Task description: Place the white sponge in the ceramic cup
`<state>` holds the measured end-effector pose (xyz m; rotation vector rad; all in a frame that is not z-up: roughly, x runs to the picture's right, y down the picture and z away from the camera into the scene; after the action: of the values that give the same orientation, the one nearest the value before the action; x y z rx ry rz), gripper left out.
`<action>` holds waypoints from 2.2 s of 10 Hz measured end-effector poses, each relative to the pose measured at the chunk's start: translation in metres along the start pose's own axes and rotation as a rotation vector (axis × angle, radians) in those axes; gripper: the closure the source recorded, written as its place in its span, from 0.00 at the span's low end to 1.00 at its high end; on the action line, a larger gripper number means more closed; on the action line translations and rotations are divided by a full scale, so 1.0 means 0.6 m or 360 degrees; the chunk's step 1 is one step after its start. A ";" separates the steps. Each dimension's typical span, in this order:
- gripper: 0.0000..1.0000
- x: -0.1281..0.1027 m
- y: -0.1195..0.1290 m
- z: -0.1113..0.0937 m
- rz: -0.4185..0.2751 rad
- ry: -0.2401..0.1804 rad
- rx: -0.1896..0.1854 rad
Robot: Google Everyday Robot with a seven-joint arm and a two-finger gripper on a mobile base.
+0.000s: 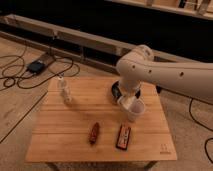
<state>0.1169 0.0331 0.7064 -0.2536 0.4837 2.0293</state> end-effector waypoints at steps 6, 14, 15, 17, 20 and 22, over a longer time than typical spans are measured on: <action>1.00 -0.022 -0.034 0.026 0.0178 0.0141 -0.0065; 1.00 -0.029 -0.064 0.073 0.0354 0.0314 -0.0182; 0.96 -0.033 -0.069 0.080 0.0370 0.0333 -0.0183; 0.77 -0.040 -0.075 0.091 0.0393 0.0368 -0.0190; 0.44 -0.050 -0.072 0.109 0.0417 0.0425 -0.0213; 0.25 -0.053 -0.071 0.115 0.0428 0.0455 -0.0228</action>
<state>0.1710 0.0561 0.7707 -0.5994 0.5740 2.3063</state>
